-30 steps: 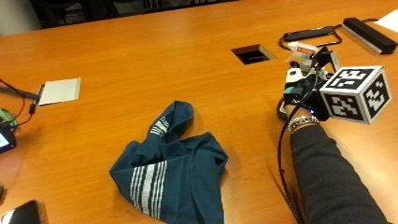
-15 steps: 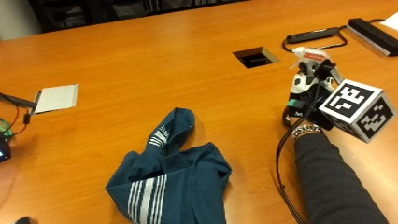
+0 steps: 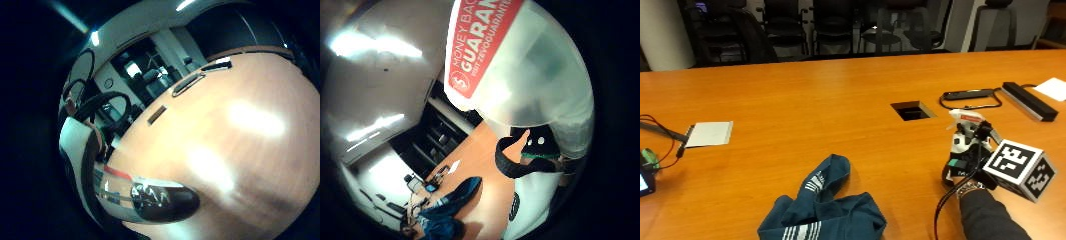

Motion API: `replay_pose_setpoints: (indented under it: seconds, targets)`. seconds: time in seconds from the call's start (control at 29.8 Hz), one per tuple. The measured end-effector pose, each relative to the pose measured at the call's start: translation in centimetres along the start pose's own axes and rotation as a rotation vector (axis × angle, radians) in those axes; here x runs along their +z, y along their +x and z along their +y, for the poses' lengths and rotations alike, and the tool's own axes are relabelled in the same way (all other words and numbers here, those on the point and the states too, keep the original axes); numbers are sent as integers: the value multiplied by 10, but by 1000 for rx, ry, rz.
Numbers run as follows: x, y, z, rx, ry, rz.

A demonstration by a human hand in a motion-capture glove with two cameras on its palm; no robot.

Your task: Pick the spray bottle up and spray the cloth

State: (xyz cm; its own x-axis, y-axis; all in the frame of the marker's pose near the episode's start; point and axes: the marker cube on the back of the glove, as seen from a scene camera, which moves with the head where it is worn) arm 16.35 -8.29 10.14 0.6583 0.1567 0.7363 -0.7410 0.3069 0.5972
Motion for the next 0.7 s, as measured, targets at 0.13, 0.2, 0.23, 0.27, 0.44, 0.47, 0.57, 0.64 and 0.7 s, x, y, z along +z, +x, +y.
replay_pose_setpoints:
  seconds: [0.13,0.2,0.23,0.27,0.44,0.47,0.57,0.64,0.7]
  targets:
    - [6,-10,1,-59,-76,-9]
    - [13,-27,-8,-112,-126,-24]
    - [16,-38,-12,-146,-153,-33]
    - [21,-50,-17,-185,-180,-41]
    - [46,-112,-17,-410,-306,-51]
    - [50,-125,-13,-462,-327,-38]
    - [54,-159,-5,-595,-379,3]
    - [53,-172,-6,-638,-399,11]
    - [52,-180,-9,-661,-413,13]
